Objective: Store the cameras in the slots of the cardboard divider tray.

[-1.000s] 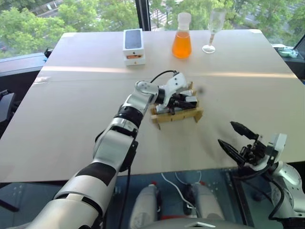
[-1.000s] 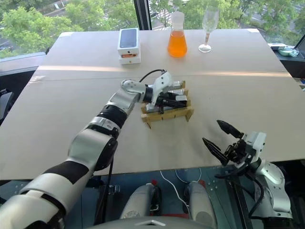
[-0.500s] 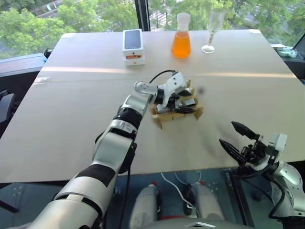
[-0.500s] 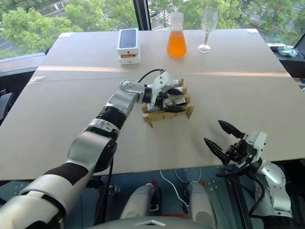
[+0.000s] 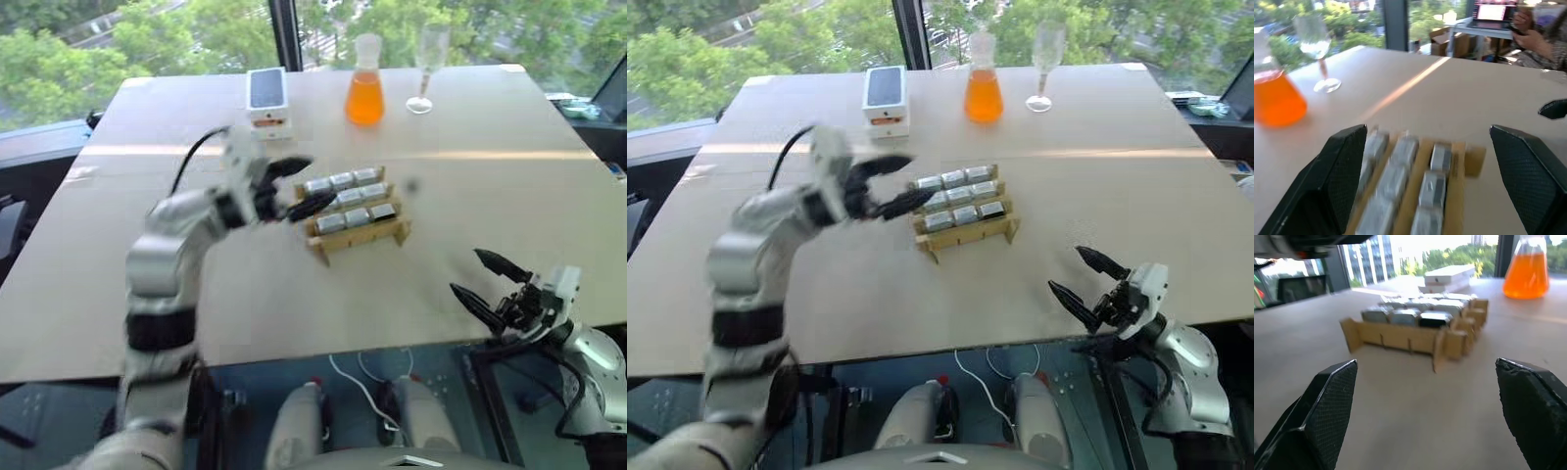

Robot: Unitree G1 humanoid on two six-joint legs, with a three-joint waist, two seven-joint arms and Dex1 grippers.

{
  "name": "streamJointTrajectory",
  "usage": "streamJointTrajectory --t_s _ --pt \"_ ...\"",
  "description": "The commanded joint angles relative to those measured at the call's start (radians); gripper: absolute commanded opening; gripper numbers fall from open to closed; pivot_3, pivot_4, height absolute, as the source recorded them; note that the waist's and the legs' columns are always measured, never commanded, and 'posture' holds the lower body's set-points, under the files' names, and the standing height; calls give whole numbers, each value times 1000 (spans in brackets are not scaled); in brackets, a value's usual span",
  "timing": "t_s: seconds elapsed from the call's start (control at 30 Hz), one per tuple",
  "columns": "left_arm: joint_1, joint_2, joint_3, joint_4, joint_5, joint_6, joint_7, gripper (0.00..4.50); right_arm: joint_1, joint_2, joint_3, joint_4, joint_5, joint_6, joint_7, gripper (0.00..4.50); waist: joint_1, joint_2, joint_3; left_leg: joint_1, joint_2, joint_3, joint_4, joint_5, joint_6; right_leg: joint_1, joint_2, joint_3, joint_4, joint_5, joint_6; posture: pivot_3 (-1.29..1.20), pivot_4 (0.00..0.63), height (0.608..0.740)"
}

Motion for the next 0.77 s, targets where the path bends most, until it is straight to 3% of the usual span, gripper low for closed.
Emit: streamJointTrajectory --t_s 0.03,0.13,0.3,0.77 --pt "203 20 111 -220 -44 24 68 4144 -73 -51 -27 73 -21 7 37 4500 1 0 0 0 0 0 0 0 0 0 0 0 0 0 0 0 150 740" --pt "353 -7 139 -276 -56 -22 113 4144 -124 -77 -23 161 -39 -8 88 4500 30 -3 -2 -1 -1 -3 0 -1 1 0 -1 -4 0 0 0 0 150 740" --pt "554 -37 107 -239 -5 -208 125 4144 -221 -89 -21 322 -64 -37 172 4500 32 -1 -5 1 -1 -3 0 -3 5 3 -2 -3 0 0 -1 0 150 740" --pt "539 9 60 -69 -49 -358 109 4144 -293 -122 -45 423 -82 -41 230 4500 27 -1 -6 -1 -1 -3 0 -3 6 1 -1 -4 -2 1 -2 0 150 740"
